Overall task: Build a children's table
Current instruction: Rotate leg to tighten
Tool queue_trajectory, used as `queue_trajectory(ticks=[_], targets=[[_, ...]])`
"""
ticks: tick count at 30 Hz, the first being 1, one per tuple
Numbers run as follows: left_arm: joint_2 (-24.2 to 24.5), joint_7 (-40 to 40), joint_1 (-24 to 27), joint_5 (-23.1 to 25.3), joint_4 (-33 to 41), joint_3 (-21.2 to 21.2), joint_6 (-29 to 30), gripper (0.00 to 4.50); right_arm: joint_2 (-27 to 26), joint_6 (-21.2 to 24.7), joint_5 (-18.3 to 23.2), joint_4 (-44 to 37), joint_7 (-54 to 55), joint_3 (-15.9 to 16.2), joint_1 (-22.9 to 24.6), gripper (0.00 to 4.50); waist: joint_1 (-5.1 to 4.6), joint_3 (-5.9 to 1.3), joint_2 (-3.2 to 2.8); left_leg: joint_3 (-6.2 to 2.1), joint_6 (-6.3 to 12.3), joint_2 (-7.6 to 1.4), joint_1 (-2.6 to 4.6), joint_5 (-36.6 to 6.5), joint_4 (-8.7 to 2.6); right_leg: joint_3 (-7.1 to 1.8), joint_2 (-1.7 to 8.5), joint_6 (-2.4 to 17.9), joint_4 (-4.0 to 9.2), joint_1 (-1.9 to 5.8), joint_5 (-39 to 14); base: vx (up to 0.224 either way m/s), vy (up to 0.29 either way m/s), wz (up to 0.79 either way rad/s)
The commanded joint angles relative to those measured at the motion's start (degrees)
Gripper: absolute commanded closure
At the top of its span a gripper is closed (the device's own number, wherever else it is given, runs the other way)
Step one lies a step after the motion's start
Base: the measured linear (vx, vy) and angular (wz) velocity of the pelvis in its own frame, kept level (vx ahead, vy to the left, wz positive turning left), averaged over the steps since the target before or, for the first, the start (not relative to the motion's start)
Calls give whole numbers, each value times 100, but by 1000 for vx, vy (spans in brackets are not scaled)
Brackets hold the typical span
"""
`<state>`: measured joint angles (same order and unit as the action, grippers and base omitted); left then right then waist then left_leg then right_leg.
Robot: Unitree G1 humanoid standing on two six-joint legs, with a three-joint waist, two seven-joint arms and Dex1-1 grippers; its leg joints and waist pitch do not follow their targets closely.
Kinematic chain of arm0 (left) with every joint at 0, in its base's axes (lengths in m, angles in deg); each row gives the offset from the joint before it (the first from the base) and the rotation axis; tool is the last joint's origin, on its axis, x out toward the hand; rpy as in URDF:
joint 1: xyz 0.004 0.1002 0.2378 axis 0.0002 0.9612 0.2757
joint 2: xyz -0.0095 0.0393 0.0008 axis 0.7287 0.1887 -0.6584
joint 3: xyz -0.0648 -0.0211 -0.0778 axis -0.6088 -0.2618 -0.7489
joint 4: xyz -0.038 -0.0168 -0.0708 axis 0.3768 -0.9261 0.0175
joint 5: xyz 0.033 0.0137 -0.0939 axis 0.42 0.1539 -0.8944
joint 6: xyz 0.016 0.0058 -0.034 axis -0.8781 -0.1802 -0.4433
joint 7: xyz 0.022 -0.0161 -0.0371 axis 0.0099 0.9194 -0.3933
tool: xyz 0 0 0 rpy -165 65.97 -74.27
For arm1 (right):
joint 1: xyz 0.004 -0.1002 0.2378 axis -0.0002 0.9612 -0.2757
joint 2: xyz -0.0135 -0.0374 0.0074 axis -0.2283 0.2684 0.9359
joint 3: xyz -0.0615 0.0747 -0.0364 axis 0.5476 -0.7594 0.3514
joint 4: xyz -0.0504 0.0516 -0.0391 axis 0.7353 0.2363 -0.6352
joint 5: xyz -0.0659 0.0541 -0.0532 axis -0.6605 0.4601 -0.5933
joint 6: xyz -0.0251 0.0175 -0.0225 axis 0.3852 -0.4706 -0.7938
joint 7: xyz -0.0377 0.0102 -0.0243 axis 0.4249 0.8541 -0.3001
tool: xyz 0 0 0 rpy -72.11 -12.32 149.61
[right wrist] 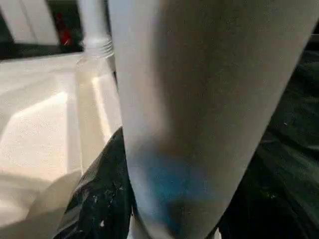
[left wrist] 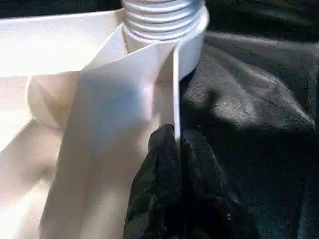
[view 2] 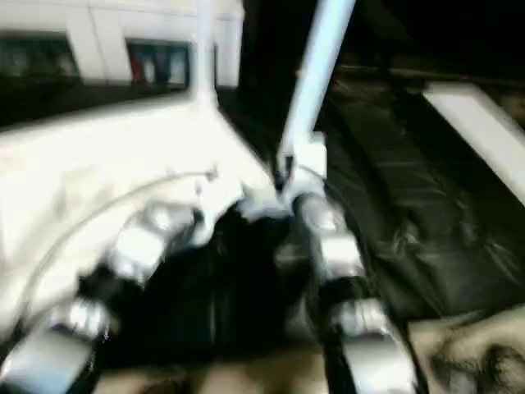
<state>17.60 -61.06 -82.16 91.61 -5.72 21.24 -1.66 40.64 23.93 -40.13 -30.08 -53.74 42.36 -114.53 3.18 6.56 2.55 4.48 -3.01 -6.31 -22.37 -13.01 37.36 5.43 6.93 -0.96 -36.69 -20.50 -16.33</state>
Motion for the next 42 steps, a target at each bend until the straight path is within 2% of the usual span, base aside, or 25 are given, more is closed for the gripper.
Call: queue_trajectory(ticks=[1, 2, 3, 4, 5, 6, 8, 9, 12, 13, 14, 16, 19, 21, 26, 28, 29, 32, 33, 34, 36, 37, 39, 41, 42], targets=[[-76, 64, 63, 47, -158, 183, -64, 450, -256, 610, 12, 759, -57, 223, 404, 266, -162, -52, -90, -340, -809, -732, 159, -2310, -862, -267, 134, 944, 599, -137, -2606, -103, 111, 2], [-46, 57, 66, 71, -163, 180, -57, 450, -280, 596, 0, 824, -50, 195, 367, 266, -265, -144, -160, -371, -927, -698, 234, -3591, -1002, -305, 90, 874, 504, -109, -1693, -67, 20, 14], [46, 41, 73, 126, -161, 200, -93, 450, -303, 582, -19, 899, -39, 165, 325, 266, -328, -198, -141, -274, -765, -667, 267, -3292, -1022, -348, 155, 995, 549, -99, -793, -67, 20, 14], [71, 33, 78, 125, -157, 196, -93, 450, -307, 583, -18, 911, -40, 159, 319, 266, -334, -190, -136, -234, -655, -649, 209, -2979, -1045, -373, 196, 1048, 583, -48, -523, 0, 0, 0], [95, 41, 71, 114, -171, 192, -94, 450, -313, 576, -14, 951, -39, 145, 299, 266, -322, -179, -84, -141, -428, -632, 155, -2428, -1058, -426, 272, 1087, 659, 3, -338, 0, 0, 0], [129, 52, 48, 108, -201, 194, -109, 450, -310, 562, -11, 998, -39, 126, 275, 266, -314, -162, -39, -72, -211, -643, 138, -2183, -1054, -469, 329, 1111, 717, 8, -656, 0, 0, 0], [139, 60, 33, 104, -221, 196, -121, 450, -310, 559, -13, 1014, -41, 114, 266, 266, -303, -155, -7, 21, -48, -658, 140, -2135, -1034, -523, 395, 1104, 810, -36, -1563, 0, 0, 0], [143, 61, 25, 101, -234, 194, -131, 450, -312, 560, -16, 1022, -42, 104, 261, 266, -277, -177, -7, 86, 1, -680, 153, -1924, -1027, -541, 405, 1088, 844, -51, -1780, 0, 0, 0], [181, 45, -18, 115, -280, 193, -250, 450, -314, 563, -17, 1074, -66, 78, 221, 266, -234, -190, 9, 211, 118, -709, 184, -1375, -1041, -552, 366, 1106, 847, -74, -1456, 7, -60, 7], [191, 35, -26, 115, -283, 190, -263, 450, -311, 568, -19, 1078, -72, 75, 211, 266, -208, -179, 1, 269, 116, -721, 208, -1437, -1064, -549, 363, 1112, 865, -84, -1520, -5, -50, 4], [206, 18, -31, 110, -278, 200, -276, 450, -313, 562, -35, 1107, -77, 58, 187, 266, -203, -167, 26, 291, 55, -706, 188, -1669, -1097, -540, 346, 995, 887, -77, -1900, 0, 0, 0], [229, -20, -30, 105, -262, 222, -299, 450, -305, 554, -52, 1143, -94, 57, 156, 266, -178, -167, 11, 257, -98, -729, 181, -1880, -1140, -537, 352, 769, 917, -93, -2446, 0, 0, 0], [293, -199, 8, 67, -197, 304, -446, 450, -271, 602, -79, 1217, -201, 92, 84, 266, -161, -172, 0, 263, -202, -736, 214, -1982, -1153, -544, 328, 681, 930, -146, -2429, 0, 0, 0], [318, -338, 51, 21, -114, 342, -492, 450, -224, 685, -126, 1242, -362, 178, 50, 266, -172, -173, 15, 262, -225, -737, 185, -1991, -1169, -534, 316, 678, 917, -130, -2329, 0, 0, 0], [506, -821, 172, -64, 159, 474, -714, 450, -83, 1026, -219, 1254, -1034, 468, -14, 266, -169, -181, 5, 311, -161, -739, 167, -1724, -1165, -534, 286, 840, 862, -111, -1725, 0, 0, 0], [713, -1212, 270, -142, 402, 560, -758, 450, 51, 1245, -254, 1147, -1486, 670, 7, 266, -164, -213, 7, 310, -79, -742, 133, -1510, -1157, -527, 289, 904, 820, -57, -1443, 0, 0, 0], [804, -1369, 310, -177, 504, 588, -769, 450, 114, 1316, -269, 1089, -1639, 743, 19, 266, -177, -211, 5, 316, 3, -744, 93, -1196, -1161, -506, 258, 976, 772, -14, -989, 0, 0, 0], [1257, -2118, 495, -382, 934, 700, -958, 450, 411, 1436, -351, 952, -2308, 1018, 53, 266, -184, -198, -3, 347, -20, -744, 132, -1515, -1157, -514, 261, 1048, 812, -46, -1358, 21, -12, -3], [1536, -2557, 618, -554, 1211, 724, -1011, 450, 587, 1512, -359, 858, -2695, 1136, 89, 266, -187, -218, 3, 367, 25, -746, 130, -1289, -1134, -526, 256, 1099, 784, -33, -1051, 62, -35, -8], [1536, -2557, 618, -554, 1211, 724, -1011, 450, 587, 1512, -359, 858, -2695, 1136, 89, 266, -178, -233, 1, 372, 56, -748, 128, -1136, -1124, -520, 254, 1143, 758, -9, -822, 68, -45, -5], [1897, -3005, 758, -734, 1487, 663, -1117, 450, 821, 1599, -340, 728, -3140, 1206, 139, 266, -206, -243, -36, 429, 221, -755, 148, -530, -1070, -516, 204, 1397, 662, 5, 181, 71, -50, -5], [2016, -3065, 786, -749, 1522, 615, -1116, 450, 913, 1591, -345, 670, -3328, 1233, 167, 266, -196, -256, -40, 433, 233, -750, 146, -362, -1051, -505, 189, 1453, 629, 32, 437, 71, -47, -5], [2125, -3090, 796, -741, 1492, 558, -1141, 450, 991, 1592, -369, 640, -3443, 1254, 192, 266, -192, -286, -37, 496, 376, -725, 214, 310, -960, -505, 132, 1695, 525, 50, 1592, 82, -36, -3], [2214, -3081, 802, -722, 1457, 518, -1155, 450, 1044, 1591, -396, 629, -3504, 1274, 211, 266, -190, -276, -45, 505, 429, -729, 225, 454, -954, -501, 120, 1803, 500, 65, 1913, 38, -13, -1], [2235, -3060, 807, -713, 1457, 508, -1136, 450, 1047, 1590, -404, 630, -3477, 1269, 219, 266, -187, -265, -35, 518, 398, -742, 242, 319, -964, -506, 120, 1835, 516, 60, 1776, 0, 0, 0]])
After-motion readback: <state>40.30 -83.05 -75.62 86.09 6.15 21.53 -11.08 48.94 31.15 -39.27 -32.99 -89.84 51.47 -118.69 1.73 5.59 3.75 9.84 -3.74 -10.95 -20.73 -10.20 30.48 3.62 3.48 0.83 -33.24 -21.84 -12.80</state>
